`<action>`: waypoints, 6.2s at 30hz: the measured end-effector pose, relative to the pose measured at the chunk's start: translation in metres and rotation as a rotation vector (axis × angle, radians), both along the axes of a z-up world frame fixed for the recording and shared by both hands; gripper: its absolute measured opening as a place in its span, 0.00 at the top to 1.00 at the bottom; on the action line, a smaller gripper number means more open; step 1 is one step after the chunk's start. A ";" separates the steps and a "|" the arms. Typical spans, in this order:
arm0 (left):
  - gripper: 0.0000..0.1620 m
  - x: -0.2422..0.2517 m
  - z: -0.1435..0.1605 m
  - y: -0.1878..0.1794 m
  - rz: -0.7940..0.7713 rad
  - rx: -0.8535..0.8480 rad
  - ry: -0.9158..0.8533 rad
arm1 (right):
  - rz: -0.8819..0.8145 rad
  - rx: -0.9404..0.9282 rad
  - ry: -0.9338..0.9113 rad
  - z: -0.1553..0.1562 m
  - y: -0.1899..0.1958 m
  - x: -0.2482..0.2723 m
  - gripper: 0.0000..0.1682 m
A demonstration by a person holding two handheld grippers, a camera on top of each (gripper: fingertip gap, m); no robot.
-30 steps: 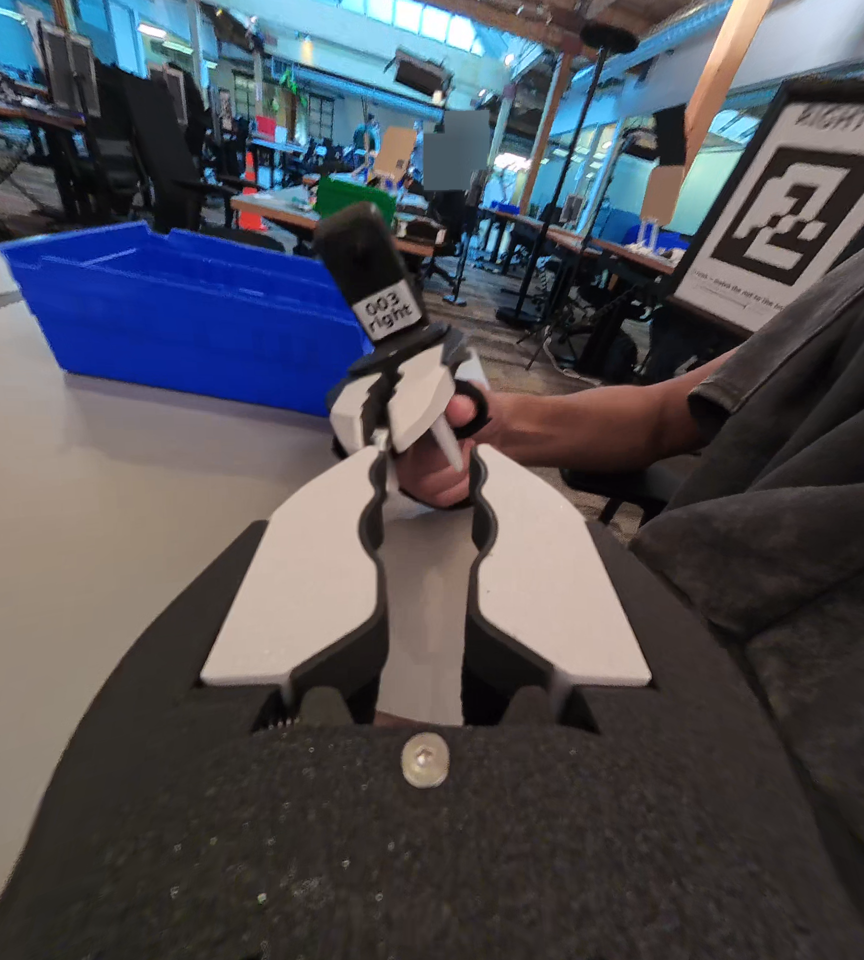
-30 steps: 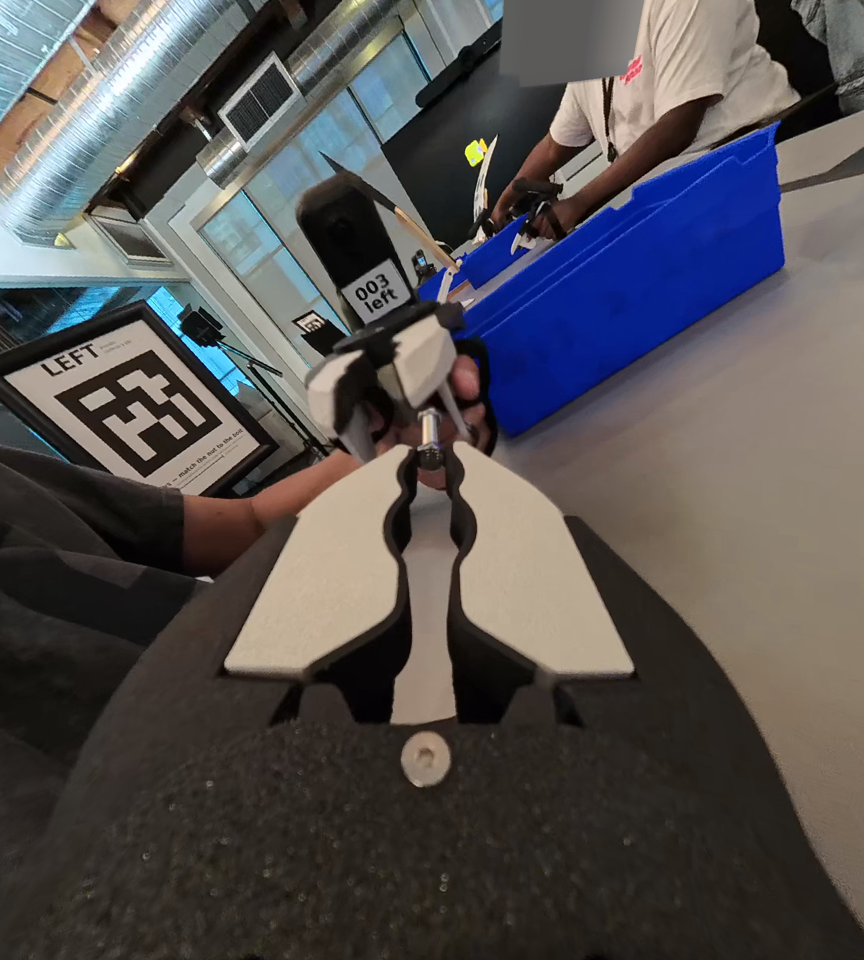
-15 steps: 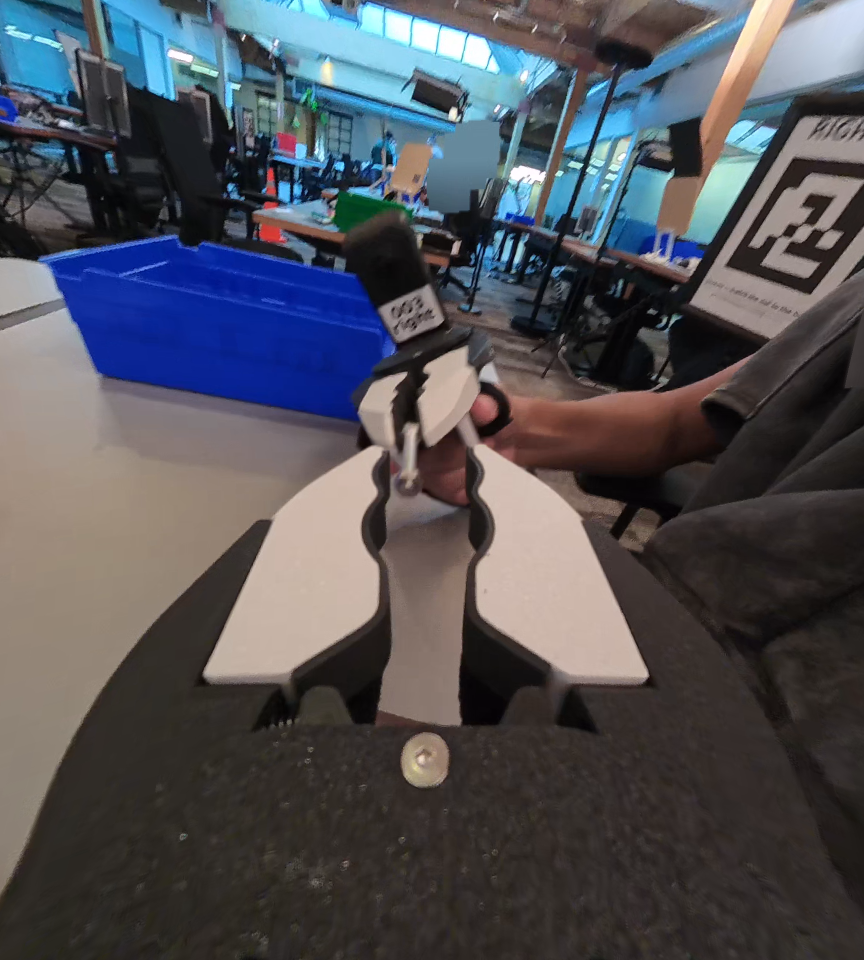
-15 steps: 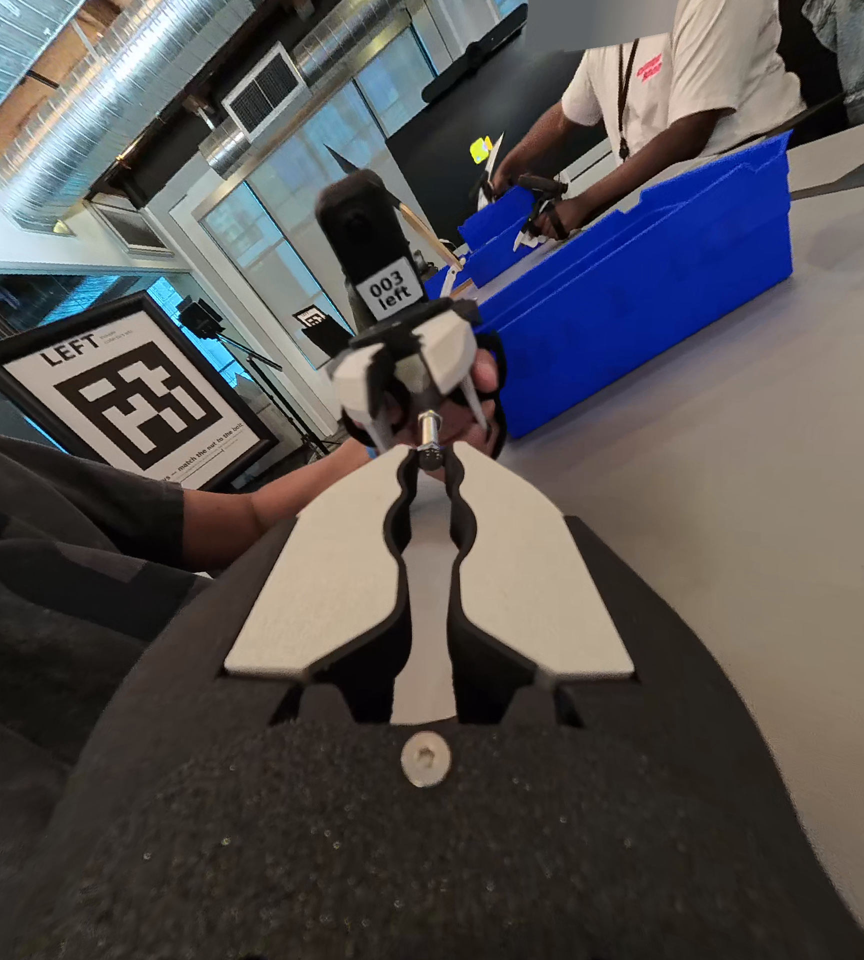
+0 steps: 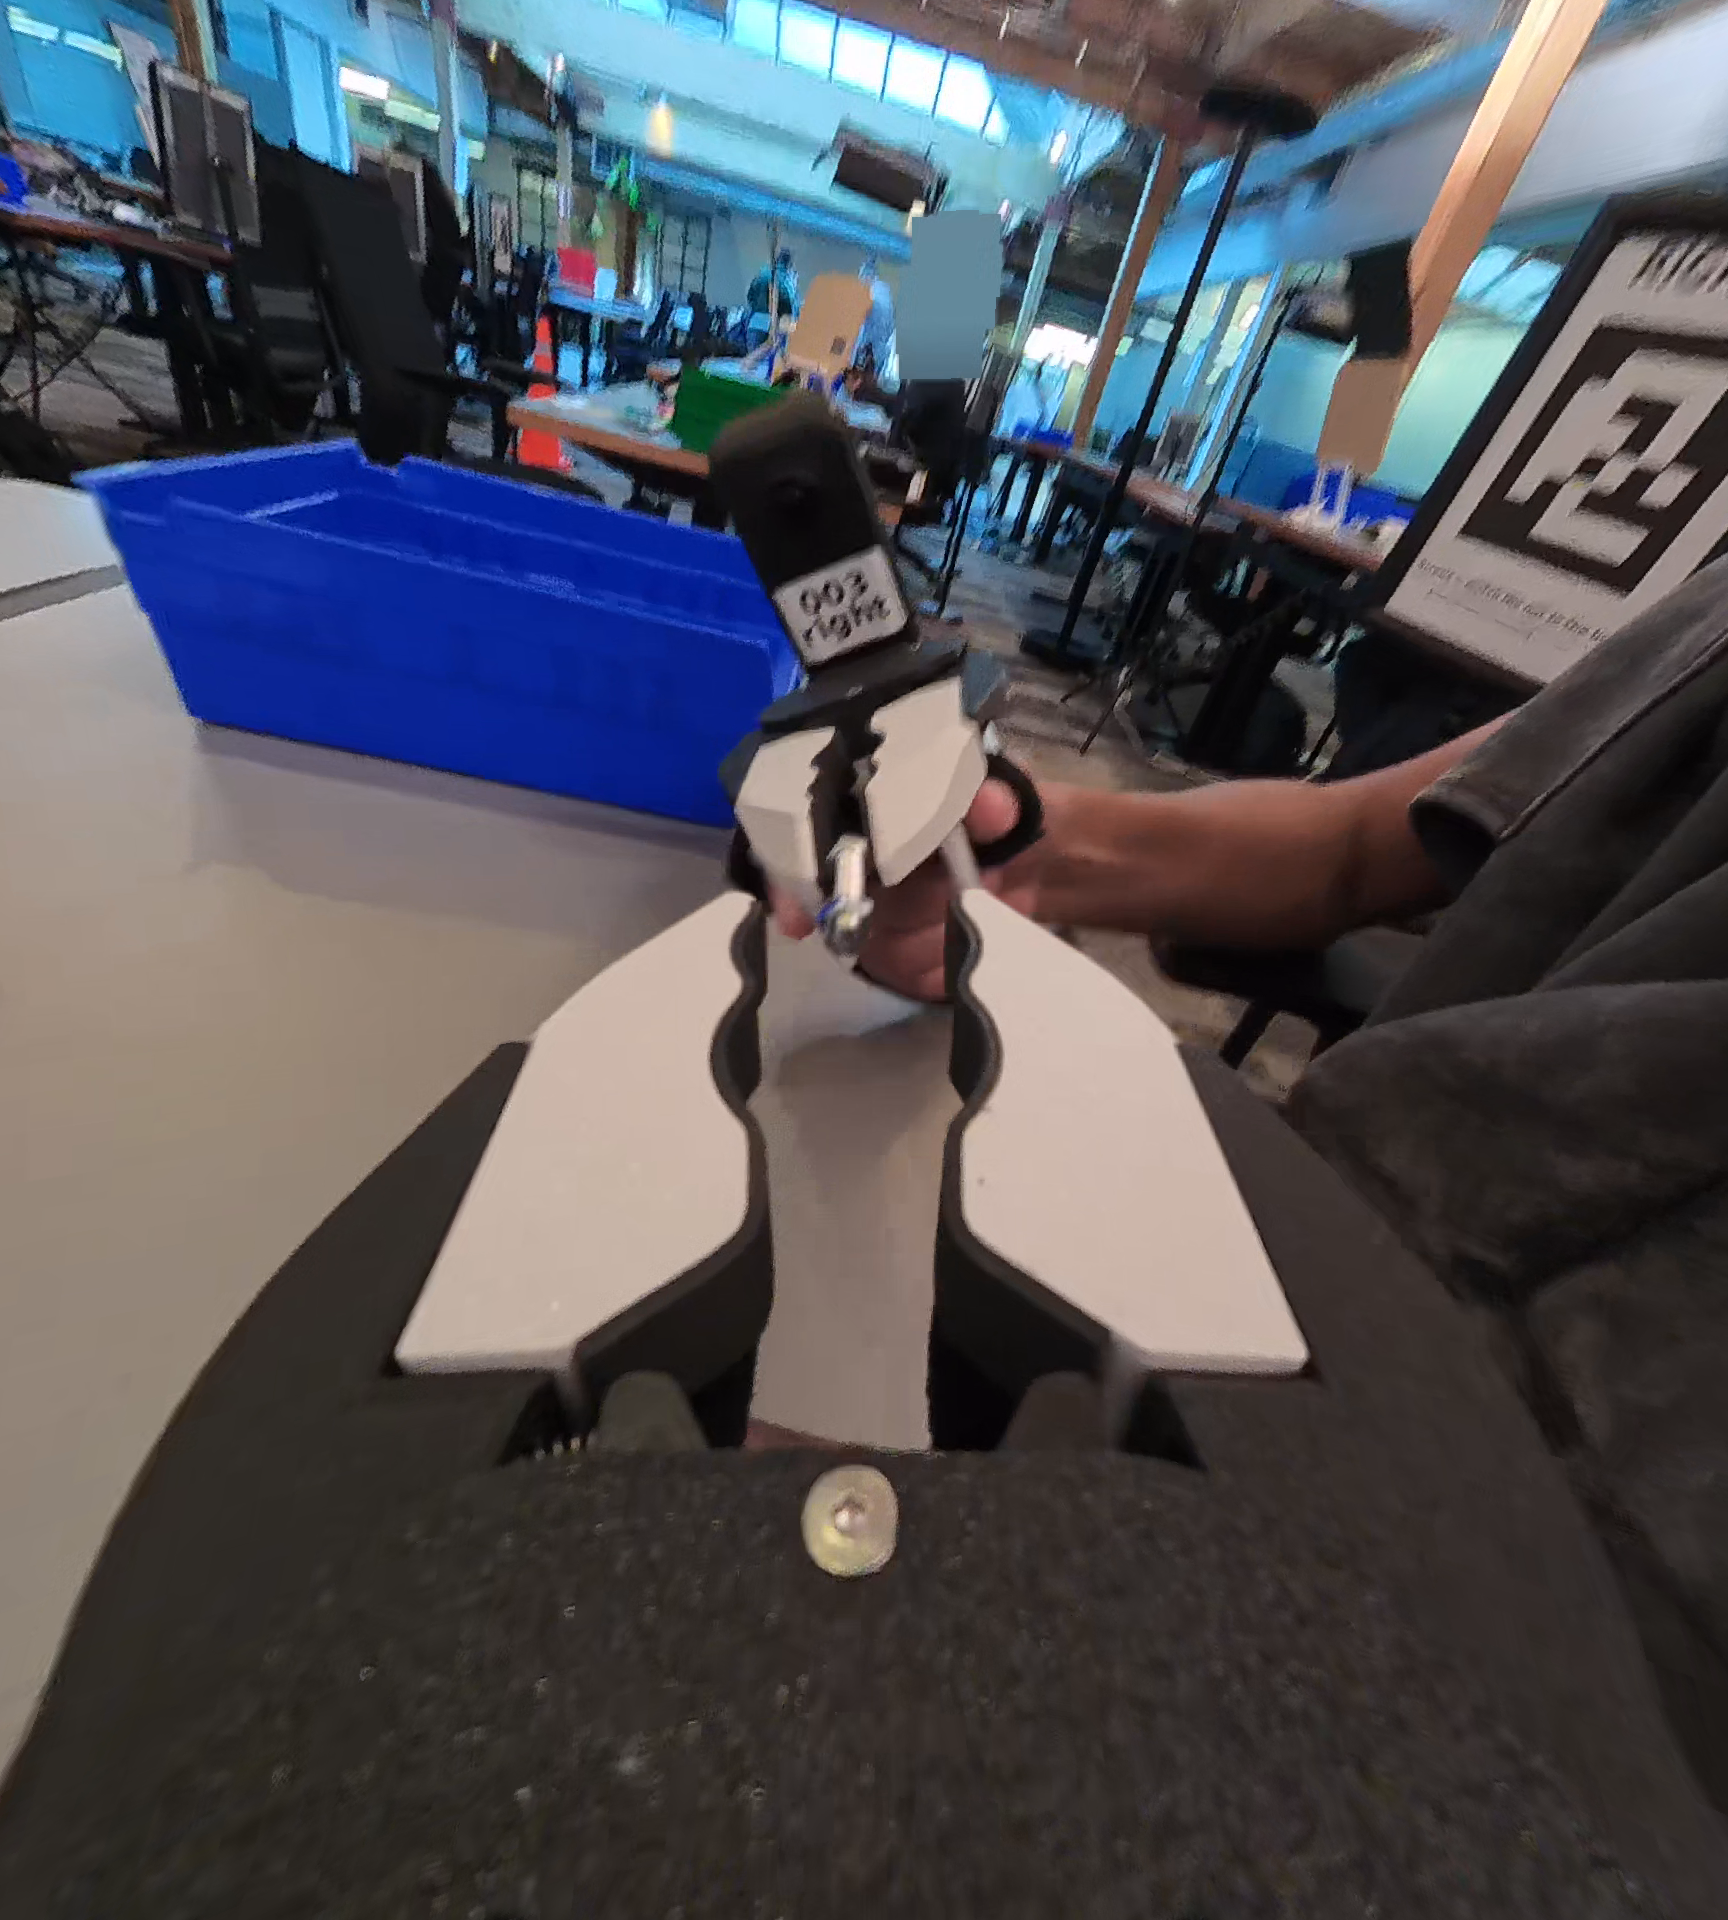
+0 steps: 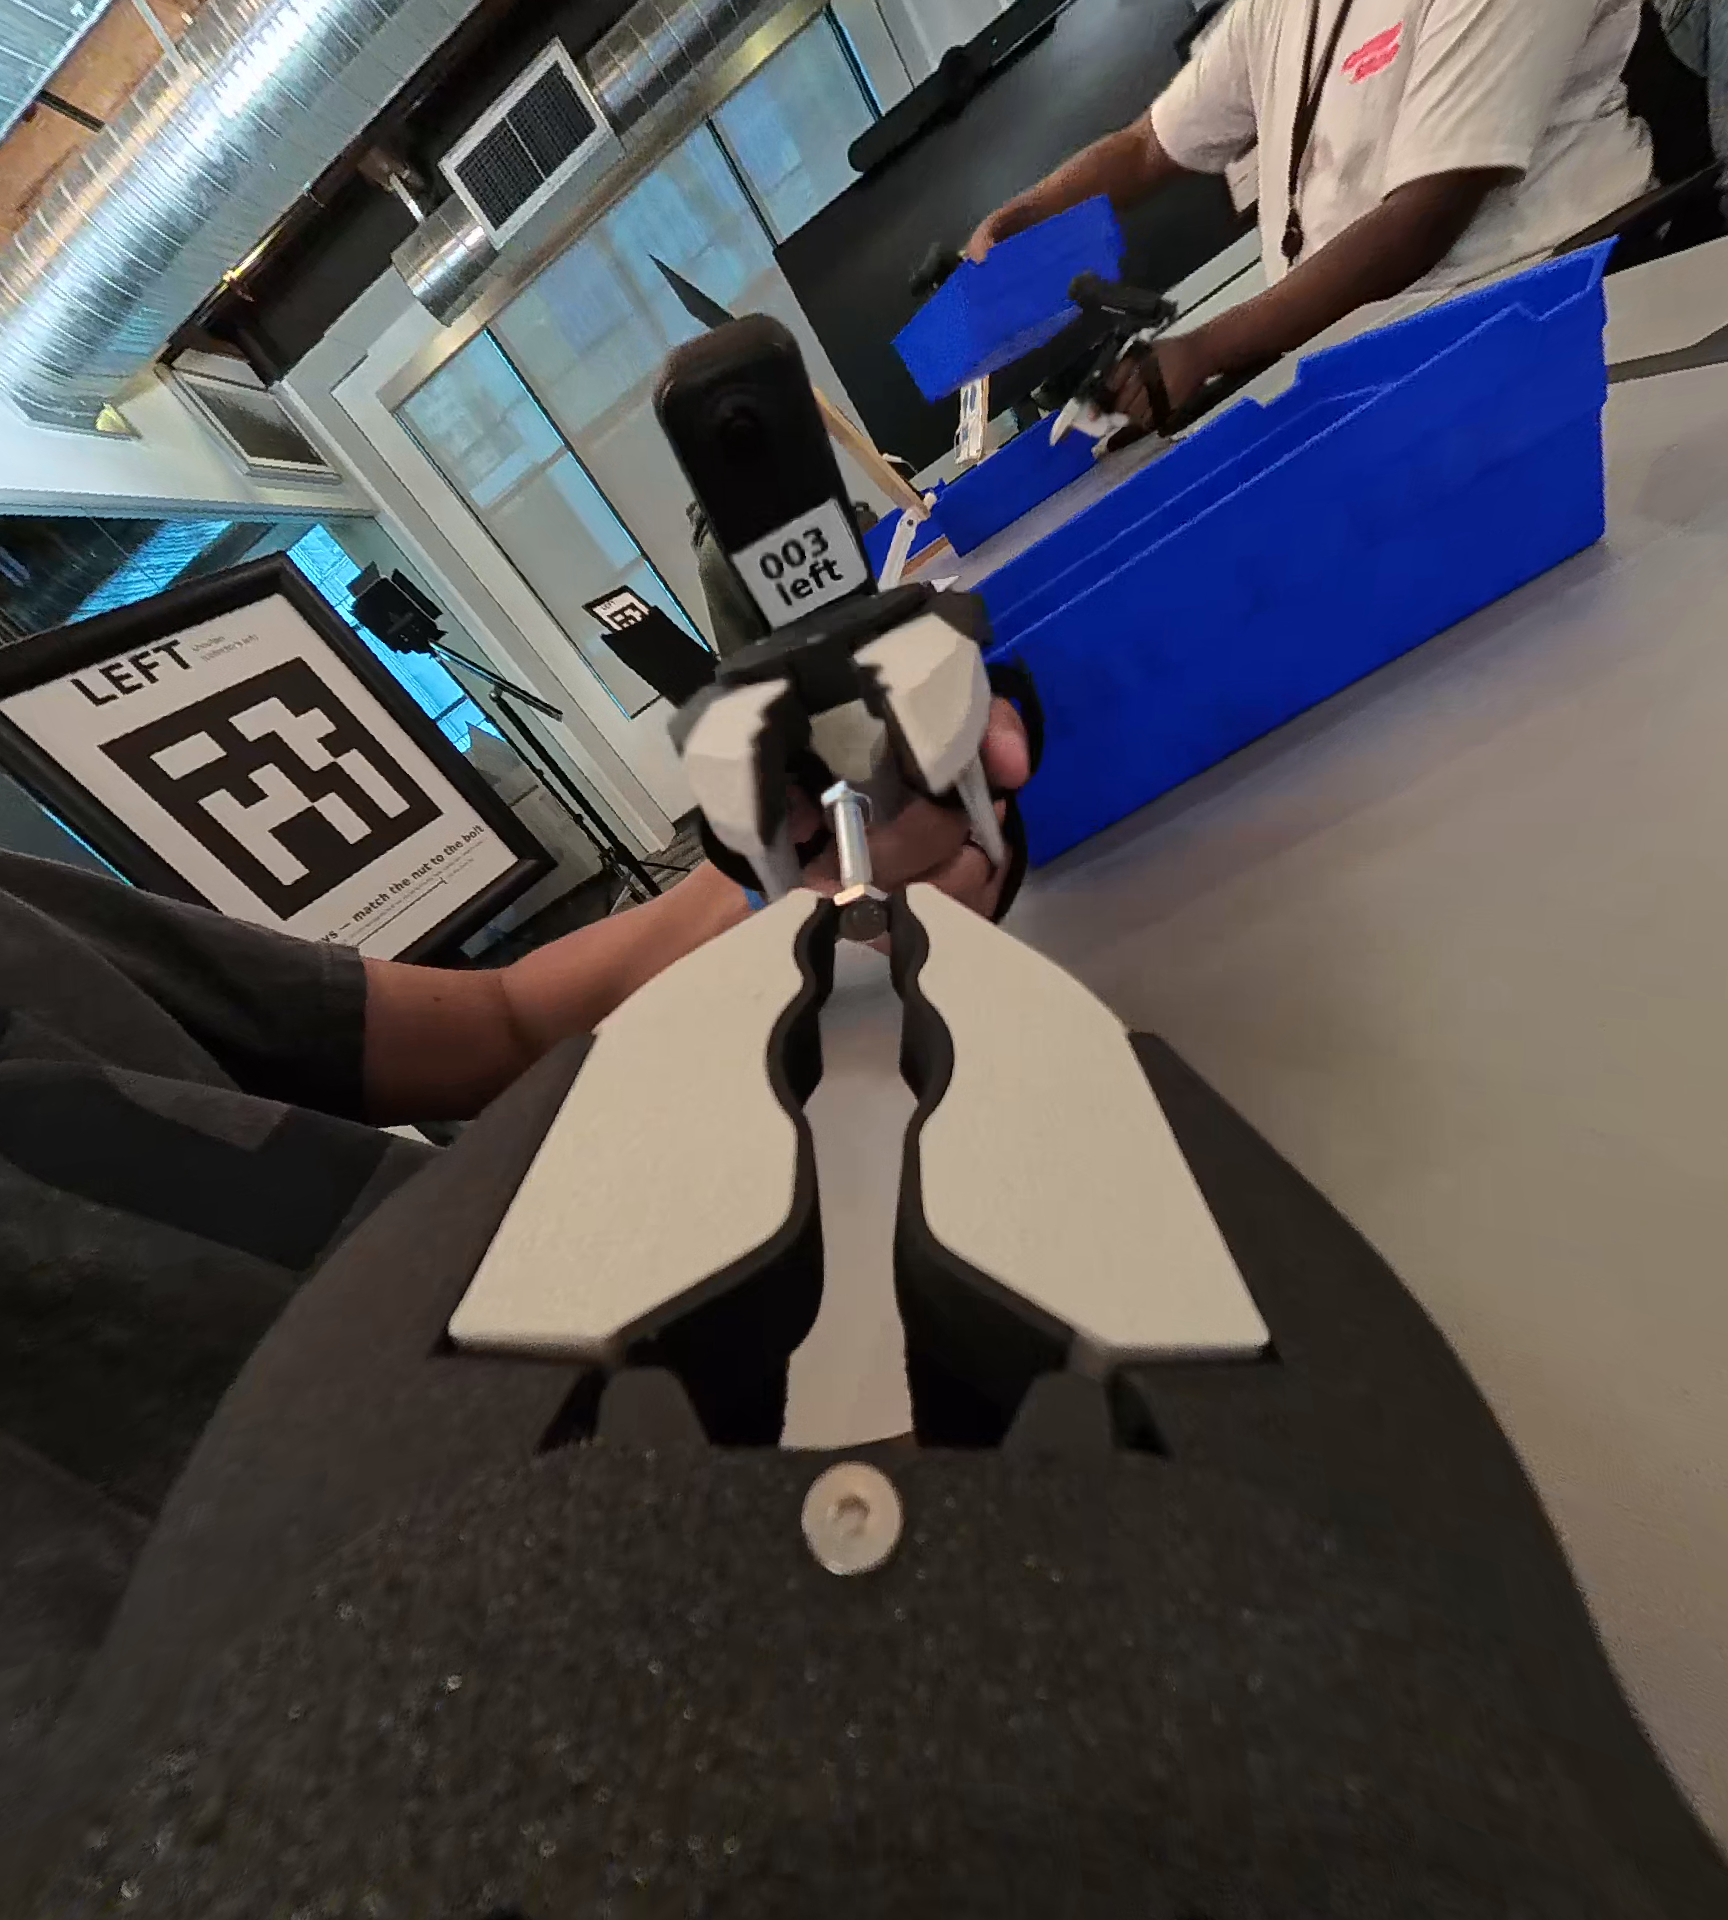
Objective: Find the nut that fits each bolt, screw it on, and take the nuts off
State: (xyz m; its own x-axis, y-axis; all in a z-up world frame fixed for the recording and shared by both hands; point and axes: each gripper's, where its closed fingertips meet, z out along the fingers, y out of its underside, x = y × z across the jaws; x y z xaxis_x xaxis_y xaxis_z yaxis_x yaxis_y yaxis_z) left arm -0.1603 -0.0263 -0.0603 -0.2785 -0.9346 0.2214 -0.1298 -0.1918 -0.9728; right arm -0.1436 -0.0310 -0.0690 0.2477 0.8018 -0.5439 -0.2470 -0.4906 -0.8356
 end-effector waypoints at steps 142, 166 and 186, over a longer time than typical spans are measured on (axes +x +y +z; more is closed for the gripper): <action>0.74 -0.005 -0.027 0.032 0.251 0.082 0.149 | -0.084 0.059 -0.266 -0.026 0.006 0.000 0.94; 0.77 -0.001 -0.023 -0.010 0.048 -0.022 0.085 | -0.104 0.203 -0.290 -0.019 -0.002 -0.005 0.94; 0.88 -0.001 -0.022 -0.008 0.035 -0.069 0.067 | -0.146 0.222 -0.242 -0.011 0.001 -0.004 0.94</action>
State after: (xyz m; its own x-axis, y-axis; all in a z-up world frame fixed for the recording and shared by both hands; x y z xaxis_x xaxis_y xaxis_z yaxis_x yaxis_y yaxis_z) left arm -0.1614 -0.0347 -0.0822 -0.2287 -0.9253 0.3025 -0.1866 -0.2633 -0.9465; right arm -0.1473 -0.0301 -0.0798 0.4684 0.8405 -0.2723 -0.0832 -0.2649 -0.9607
